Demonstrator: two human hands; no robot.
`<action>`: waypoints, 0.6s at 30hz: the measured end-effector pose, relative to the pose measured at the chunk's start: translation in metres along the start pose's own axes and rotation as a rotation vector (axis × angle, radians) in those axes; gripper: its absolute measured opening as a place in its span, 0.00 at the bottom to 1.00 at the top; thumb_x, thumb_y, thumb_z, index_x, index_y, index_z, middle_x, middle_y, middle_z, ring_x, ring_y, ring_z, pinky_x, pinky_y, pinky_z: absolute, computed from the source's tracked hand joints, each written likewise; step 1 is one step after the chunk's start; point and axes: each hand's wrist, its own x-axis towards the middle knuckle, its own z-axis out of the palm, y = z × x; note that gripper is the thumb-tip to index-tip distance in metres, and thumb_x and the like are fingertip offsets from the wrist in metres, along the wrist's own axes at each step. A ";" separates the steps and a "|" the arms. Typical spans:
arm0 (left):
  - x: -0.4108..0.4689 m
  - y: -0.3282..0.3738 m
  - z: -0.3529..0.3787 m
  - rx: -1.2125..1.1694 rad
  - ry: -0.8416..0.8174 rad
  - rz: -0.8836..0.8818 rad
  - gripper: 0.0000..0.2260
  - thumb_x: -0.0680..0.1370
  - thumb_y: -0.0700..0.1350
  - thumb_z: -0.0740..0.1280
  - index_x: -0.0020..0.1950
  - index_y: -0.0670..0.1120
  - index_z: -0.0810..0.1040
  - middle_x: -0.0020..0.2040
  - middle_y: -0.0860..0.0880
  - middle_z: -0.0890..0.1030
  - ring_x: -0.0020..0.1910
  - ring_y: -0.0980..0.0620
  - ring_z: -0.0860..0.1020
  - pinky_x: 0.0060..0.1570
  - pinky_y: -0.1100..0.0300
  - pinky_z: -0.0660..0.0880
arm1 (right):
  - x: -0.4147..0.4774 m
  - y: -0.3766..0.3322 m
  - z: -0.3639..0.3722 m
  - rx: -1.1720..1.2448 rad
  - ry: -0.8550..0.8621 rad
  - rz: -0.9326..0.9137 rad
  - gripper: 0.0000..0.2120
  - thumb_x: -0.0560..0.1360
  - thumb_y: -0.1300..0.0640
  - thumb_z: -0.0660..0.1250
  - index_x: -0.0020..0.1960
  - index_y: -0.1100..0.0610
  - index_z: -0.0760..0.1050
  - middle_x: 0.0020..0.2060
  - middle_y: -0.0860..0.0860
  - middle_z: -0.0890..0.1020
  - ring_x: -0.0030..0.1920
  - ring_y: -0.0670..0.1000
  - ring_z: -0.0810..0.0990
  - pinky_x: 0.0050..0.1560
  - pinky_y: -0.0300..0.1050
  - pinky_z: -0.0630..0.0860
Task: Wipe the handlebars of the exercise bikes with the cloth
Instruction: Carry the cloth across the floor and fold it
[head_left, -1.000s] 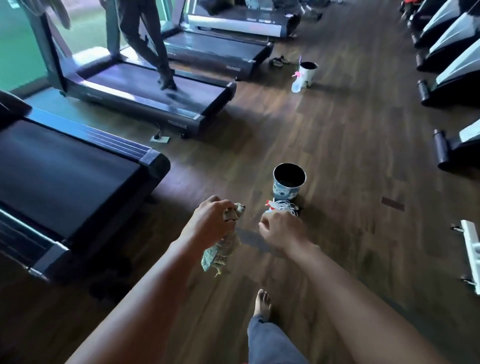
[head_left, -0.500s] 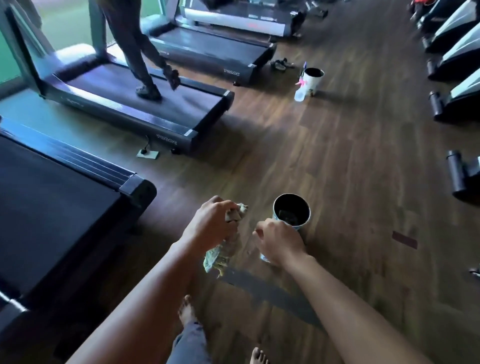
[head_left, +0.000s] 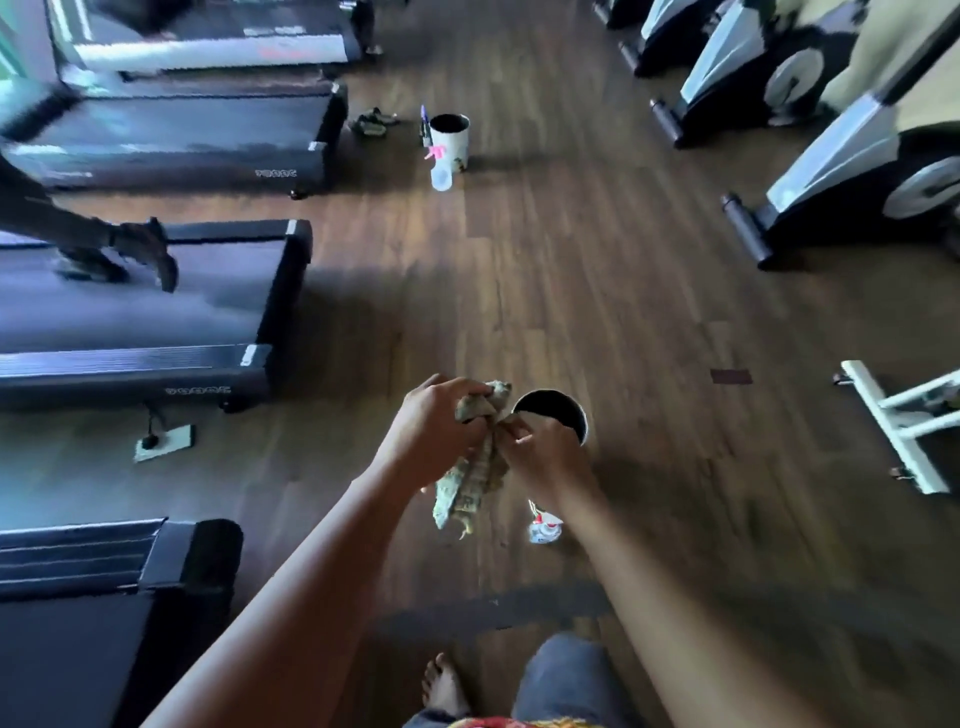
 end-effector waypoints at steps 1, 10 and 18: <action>0.011 -0.002 -0.003 -0.038 -0.013 0.005 0.19 0.70 0.43 0.73 0.59 0.56 0.83 0.48 0.55 0.80 0.46 0.55 0.78 0.46 0.66 0.70 | 0.007 -0.005 0.001 0.117 0.034 0.045 0.08 0.79 0.53 0.66 0.45 0.54 0.81 0.40 0.53 0.86 0.43 0.51 0.83 0.47 0.47 0.76; 0.119 -0.002 0.006 -0.435 -0.175 -0.022 0.12 0.74 0.39 0.75 0.50 0.53 0.77 0.45 0.53 0.84 0.41 0.60 0.81 0.44 0.65 0.77 | 0.085 0.000 -0.006 0.839 0.266 0.163 0.03 0.78 0.58 0.70 0.50 0.57 0.78 0.41 0.52 0.85 0.40 0.45 0.83 0.42 0.39 0.79; 0.192 -0.014 0.009 -0.592 -0.446 -0.054 0.15 0.69 0.45 0.78 0.53 0.56 0.82 0.48 0.52 0.86 0.46 0.58 0.83 0.51 0.63 0.78 | 0.149 -0.001 -0.013 0.971 0.429 0.308 0.06 0.75 0.56 0.73 0.47 0.59 0.81 0.37 0.52 0.85 0.38 0.49 0.83 0.43 0.46 0.78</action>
